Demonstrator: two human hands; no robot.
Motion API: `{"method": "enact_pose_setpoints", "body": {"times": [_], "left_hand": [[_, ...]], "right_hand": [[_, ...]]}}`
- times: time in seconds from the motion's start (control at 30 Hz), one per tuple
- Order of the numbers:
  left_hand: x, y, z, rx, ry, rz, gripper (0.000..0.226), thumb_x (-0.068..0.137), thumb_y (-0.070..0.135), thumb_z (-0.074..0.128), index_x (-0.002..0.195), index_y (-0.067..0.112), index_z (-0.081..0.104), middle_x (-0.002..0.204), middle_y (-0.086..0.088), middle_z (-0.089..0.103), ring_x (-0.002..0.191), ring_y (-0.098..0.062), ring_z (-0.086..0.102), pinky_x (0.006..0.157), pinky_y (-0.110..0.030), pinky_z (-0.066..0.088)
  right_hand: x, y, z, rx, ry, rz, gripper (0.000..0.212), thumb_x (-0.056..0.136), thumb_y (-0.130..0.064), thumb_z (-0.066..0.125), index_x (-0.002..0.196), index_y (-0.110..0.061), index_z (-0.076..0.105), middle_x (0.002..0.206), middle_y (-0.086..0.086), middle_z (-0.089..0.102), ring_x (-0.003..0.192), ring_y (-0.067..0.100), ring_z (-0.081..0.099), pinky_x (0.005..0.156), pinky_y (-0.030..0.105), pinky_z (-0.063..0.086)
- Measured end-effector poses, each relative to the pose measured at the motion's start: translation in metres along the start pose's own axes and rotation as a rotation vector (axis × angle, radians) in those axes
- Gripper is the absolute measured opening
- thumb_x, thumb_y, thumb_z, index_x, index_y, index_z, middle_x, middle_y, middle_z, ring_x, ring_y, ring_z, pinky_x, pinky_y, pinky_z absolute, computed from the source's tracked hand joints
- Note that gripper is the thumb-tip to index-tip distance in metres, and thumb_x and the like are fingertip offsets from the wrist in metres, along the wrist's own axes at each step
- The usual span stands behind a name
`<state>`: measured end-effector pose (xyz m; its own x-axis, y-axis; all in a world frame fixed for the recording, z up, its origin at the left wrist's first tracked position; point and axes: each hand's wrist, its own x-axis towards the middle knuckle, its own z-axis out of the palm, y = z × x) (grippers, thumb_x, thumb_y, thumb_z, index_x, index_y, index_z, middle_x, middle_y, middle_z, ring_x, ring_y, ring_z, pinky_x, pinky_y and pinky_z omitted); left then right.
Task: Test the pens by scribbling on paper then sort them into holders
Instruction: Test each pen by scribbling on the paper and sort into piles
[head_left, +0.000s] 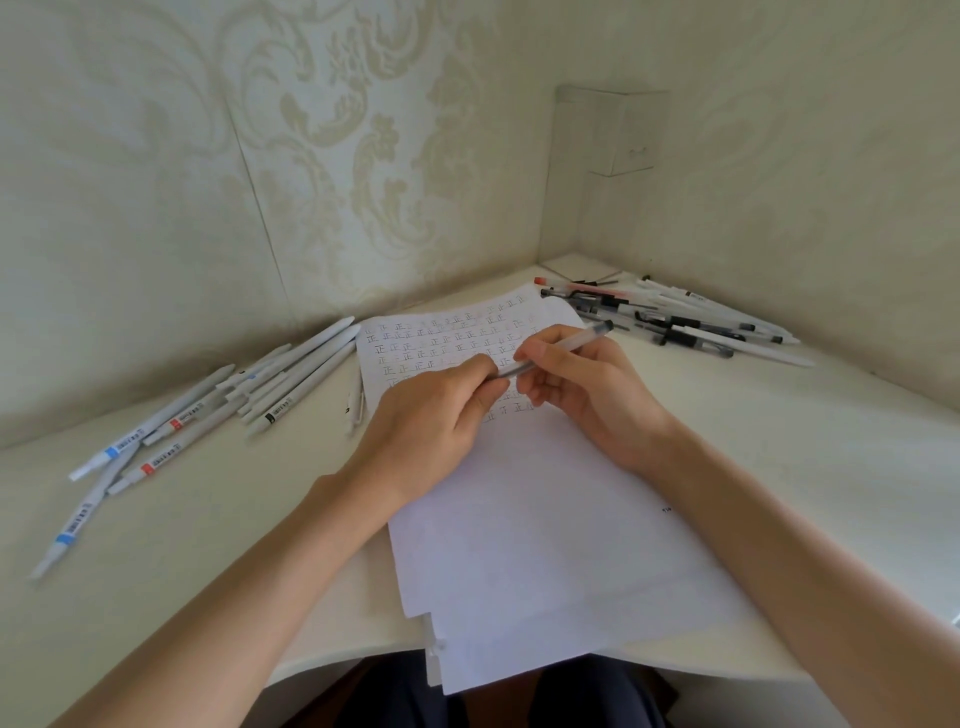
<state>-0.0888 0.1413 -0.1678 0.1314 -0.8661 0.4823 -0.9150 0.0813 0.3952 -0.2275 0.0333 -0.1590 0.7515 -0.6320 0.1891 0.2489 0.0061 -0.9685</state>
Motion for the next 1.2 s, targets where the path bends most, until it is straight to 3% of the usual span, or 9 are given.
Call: {"method": "enact_pose_setpoints", "body": {"times": [0.23, 0.4, 0.47, 0.53, 0.67, 0.73, 0.8, 0.93, 1.2], "left_hand": [[0.001, -0.001, -0.001, 0.007, -0.006, -0.067, 0.045, 0.082, 0.060, 0.026, 0.093, 0.020, 0.045, 0.053, 0.005, 0.044, 0.051, -0.008, 0.046, 0.049, -0.027, 0.030], [-0.001, -0.005, 0.002, -0.072, -0.012, -0.171, 0.061, 0.066, 0.076, 0.038, 0.102, 0.028, 0.030, 0.070, 0.007, 0.052, 0.064, -0.008, 0.053, 0.055, -0.026, 0.035], [-0.002, -0.004, 0.004, -0.072, -0.037, -0.157, 0.062, 0.068, 0.075, 0.044, 0.107, 0.028, 0.034, 0.074, 0.008, 0.050, 0.068, -0.008, 0.051, 0.058, -0.026, 0.035], [-0.003, -0.003, 0.007, 0.010, -0.101, -0.095, 0.053, 0.075, 0.066, 0.051, 0.111, 0.026, 0.043, 0.079, 0.009, 0.047, 0.075, -0.010, 0.048, 0.064, -0.027, 0.033], [-0.001, -0.006, 0.012, 0.115, -0.175, -0.045, 0.044, 0.080, 0.059, 0.049, 0.114, 0.031, 0.053, 0.089, 0.008, 0.040, 0.088, -0.010, 0.040, 0.075, -0.025, 0.023], [-0.002, -0.007, 0.013, 0.109, -0.177, -0.051, 0.044, 0.081, 0.059, 0.049, 0.115, 0.033, 0.054, 0.091, 0.008, 0.040, 0.091, -0.010, 0.040, 0.076, -0.025, 0.022], [-0.002, -0.007, 0.013, 0.109, -0.174, -0.052, 0.043, 0.081, 0.059, 0.049, 0.115, 0.033, 0.054, 0.091, 0.008, 0.040, 0.091, -0.010, 0.040, 0.076, -0.025, 0.023], [-0.001, -0.007, 0.014, 0.108, -0.175, -0.067, 0.043, 0.080, 0.059, 0.049, 0.114, 0.034, 0.054, 0.091, 0.008, 0.040, 0.091, -0.011, 0.040, 0.077, -0.026, 0.023], [-0.001, -0.006, 0.014, 0.110, -0.198, -0.074, 0.046, 0.079, 0.062, 0.045, 0.115, 0.035, 0.053, 0.090, 0.009, 0.038, 0.092, -0.010, 0.040, 0.078, -0.026, 0.025]], "right_hand": [[0.000, -0.003, -0.003, -0.052, 0.003, -0.002, 0.028, 0.090, -0.024, 0.050, 0.086, -0.003, 0.068, 0.066, 0.011, 0.065, 0.063, 0.019, 0.056, 0.059, 0.025, 0.045], [-0.001, -0.020, -0.013, -0.112, 0.284, -0.048, 0.030, 0.096, -0.026, 0.050, 0.078, -0.010, 0.067, 0.063, 0.012, 0.066, 0.054, 0.019, 0.057, 0.053, 0.026, 0.043], [0.000, -0.022, -0.016, -0.136, 0.377, -0.113, 0.023, 0.092, -0.020, 0.060, 0.069, -0.016, 0.059, 0.063, 0.012, 0.058, 0.051, 0.013, 0.054, 0.050, 0.027, 0.037], [0.002, -0.019, -0.017, -0.202, 0.423, -0.113, 0.021, 0.089, -0.009, 0.062, 0.073, -0.013, 0.049, 0.059, 0.011, 0.054, 0.048, 0.012, 0.050, 0.048, 0.027, 0.035], [0.004, -0.007, -0.012, -0.436, 0.347, -0.005, 0.009, 0.087, -0.008, 0.062, 0.079, -0.011, 0.059, 0.063, 0.001, 0.065, 0.056, 0.009, 0.055, 0.054, 0.020, 0.041], [0.007, -0.003, -0.010, -0.567, 0.353, 0.020, 0.020, 0.083, -0.017, 0.070, 0.071, -0.013, 0.054, 0.058, -0.003, 0.057, 0.049, 0.003, 0.047, 0.050, 0.014, 0.037], [0.010, -0.001, -0.012, -0.672, 0.388, 0.064, 0.029, 0.081, -0.018, 0.070, 0.064, -0.016, 0.046, 0.054, -0.001, 0.048, 0.044, 0.005, 0.037, 0.043, 0.018, 0.030], [0.013, 0.001, -0.017, -0.697, 0.432, 0.091, 0.031, 0.074, -0.009, 0.060, 0.058, -0.018, 0.036, 0.054, 0.007, 0.041, 0.047, 0.014, 0.031, 0.044, 0.023, 0.023], [0.014, 0.006, -0.017, -0.756, 0.378, 0.074, 0.032, 0.077, -0.007, 0.060, 0.059, -0.017, 0.036, 0.052, 0.004, 0.038, 0.049, 0.015, 0.033, 0.045, 0.024, 0.025]]}}
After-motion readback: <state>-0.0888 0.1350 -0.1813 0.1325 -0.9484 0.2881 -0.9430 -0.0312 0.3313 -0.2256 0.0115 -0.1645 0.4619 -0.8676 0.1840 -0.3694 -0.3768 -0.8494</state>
